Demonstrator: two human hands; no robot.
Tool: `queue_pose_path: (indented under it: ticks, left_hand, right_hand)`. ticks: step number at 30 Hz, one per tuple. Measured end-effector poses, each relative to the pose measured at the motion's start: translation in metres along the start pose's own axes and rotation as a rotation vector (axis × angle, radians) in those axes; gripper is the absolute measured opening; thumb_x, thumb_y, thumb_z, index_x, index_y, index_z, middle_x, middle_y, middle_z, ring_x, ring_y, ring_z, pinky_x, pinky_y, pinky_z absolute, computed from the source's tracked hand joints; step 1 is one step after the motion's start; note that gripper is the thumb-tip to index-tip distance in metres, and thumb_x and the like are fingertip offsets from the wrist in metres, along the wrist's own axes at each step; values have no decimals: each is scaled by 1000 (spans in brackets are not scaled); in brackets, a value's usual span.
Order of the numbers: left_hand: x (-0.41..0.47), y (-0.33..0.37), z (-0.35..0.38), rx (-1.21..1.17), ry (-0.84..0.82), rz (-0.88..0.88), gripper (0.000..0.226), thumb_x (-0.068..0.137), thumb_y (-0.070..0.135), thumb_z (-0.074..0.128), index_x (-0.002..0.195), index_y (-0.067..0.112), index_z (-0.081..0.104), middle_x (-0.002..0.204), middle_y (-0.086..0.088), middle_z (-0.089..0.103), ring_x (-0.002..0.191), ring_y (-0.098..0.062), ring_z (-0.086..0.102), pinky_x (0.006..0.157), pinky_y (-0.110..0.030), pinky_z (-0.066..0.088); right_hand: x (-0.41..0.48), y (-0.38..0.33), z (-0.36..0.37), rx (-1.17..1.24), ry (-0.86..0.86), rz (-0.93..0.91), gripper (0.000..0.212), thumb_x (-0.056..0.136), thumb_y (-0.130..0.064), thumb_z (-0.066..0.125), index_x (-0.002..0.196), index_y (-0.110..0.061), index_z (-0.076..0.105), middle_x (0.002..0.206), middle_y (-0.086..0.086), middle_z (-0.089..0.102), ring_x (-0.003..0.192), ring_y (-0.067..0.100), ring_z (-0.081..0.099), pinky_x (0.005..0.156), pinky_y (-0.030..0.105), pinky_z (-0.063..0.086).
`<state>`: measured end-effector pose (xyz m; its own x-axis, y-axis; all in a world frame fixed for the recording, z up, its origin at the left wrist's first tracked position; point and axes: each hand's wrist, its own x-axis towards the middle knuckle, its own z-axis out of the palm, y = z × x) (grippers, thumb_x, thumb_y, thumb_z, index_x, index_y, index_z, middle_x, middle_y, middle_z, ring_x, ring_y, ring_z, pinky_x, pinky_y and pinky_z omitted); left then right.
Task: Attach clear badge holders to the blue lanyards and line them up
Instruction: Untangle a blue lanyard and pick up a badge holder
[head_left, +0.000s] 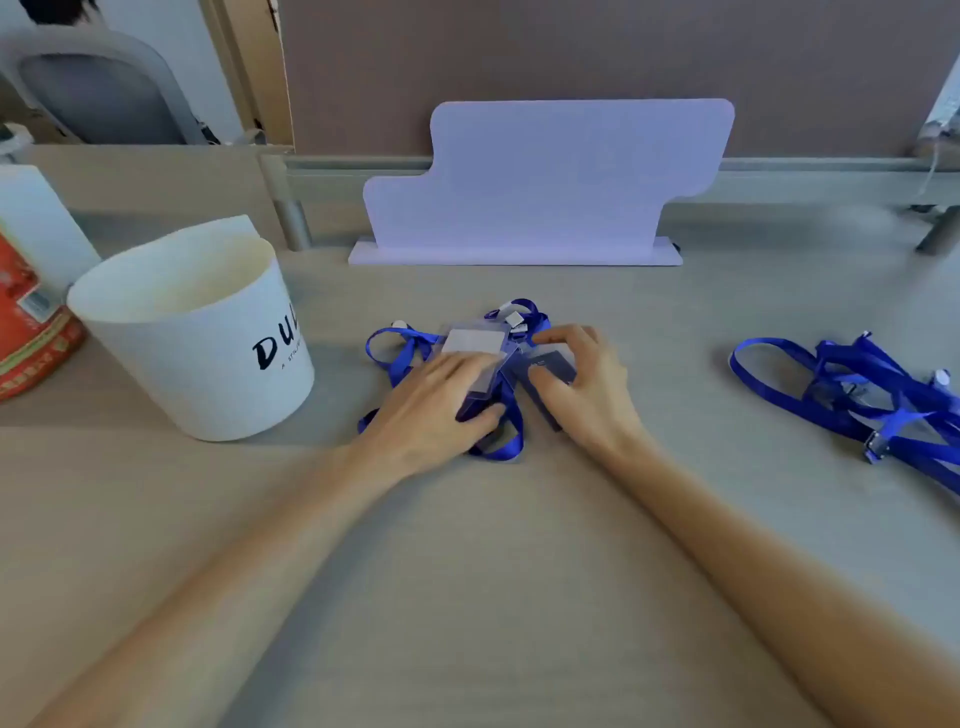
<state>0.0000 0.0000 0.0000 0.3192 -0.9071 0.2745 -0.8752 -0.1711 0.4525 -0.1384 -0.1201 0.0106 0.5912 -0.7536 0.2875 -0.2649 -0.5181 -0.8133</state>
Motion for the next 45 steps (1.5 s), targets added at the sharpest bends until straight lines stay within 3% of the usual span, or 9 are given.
queue_pose_path:
  ticks: [10,16,19,22,27,30,36,40,45]
  left_hand:
    - [1,-14,5,61,124,21,32,89,9,55,117,21,66,128,9,62,123,-16,52,97,-28,43]
    - [3,-19,2,182,263,-121,38,82,-5,50,98,22,72,115,14,65,115,-14,50,73,-27,46]
    - [3,-21,2,242,276,-131,37,76,-6,52,91,20,72,108,12,68,107,-18,55,79,-26,41]
    - [2,-23,1,277,313,-136,27,79,9,44,85,19,69,97,9,71,95,-21,62,91,-29,39]
    - [1,-18,4,327,238,-198,38,84,50,29,80,22,54,86,12,64,91,-17,58,105,-41,35]
    - [1,-19,10,373,225,-141,50,80,64,36,89,19,57,97,8,64,104,-16,55,111,-41,27]
    - [7,-29,8,304,152,114,45,89,35,33,121,26,63,142,3,50,129,-10,34,104,-34,38]
    - [8,-33,8,259,97,94,45,89,24,36,126,28,62,144,8,48,130,-5,30,107,-33,37]
    - [9,-30,8,277,52,91,48,92,29,29,131,32,57,149,13,41,138,-10,29,112,-33,30]
  right_hand:
    - [-9,14,5,-344,-105,-113,33,80,-45,66,106,-24,67,121,-9,61,113,18,54,97,38,43]
    - [-8,13,-17,-327,-229,-101,21,77,-31,64,95,-23,60,115,-9,58,93,15,57,81,33,49]
    - [-8,13,-28,-434,-262,-118,30,76,-23,60,105,-26,55,127,-12,48,101,17,55,69,21,38]
    - [-7,18,-33,-467,-271,-129,29,79,-18,59,107,-22,55,134,-9,45,123,14,42,65,7,22]
    - [-6,22,-24,-441,-212,-106,36,79,-51,65,78,-18,52,114,-8,58,119,13,43,81,26,34]
    - [-5,21,-22,-420,-174,-113,41,74,-56,68,71,-22,45,100,-9,58,102,15,48,83,32,43]
    - [-7,11,-20,-346,-232,-51,36,72,-42,70,95,-26,47,102,-8,57,106,17,45,93,33,38]
    - [-10,14,-12,-507,-219,-105,51,79,-63,57,122,-36,51,126,-11,46,121,15,36,98,30,29]
    - [-6,6,5,-603,-106,-14,47,88,-66,41,116,-32,58,121,-5,47,119,20,37,92,35,28]
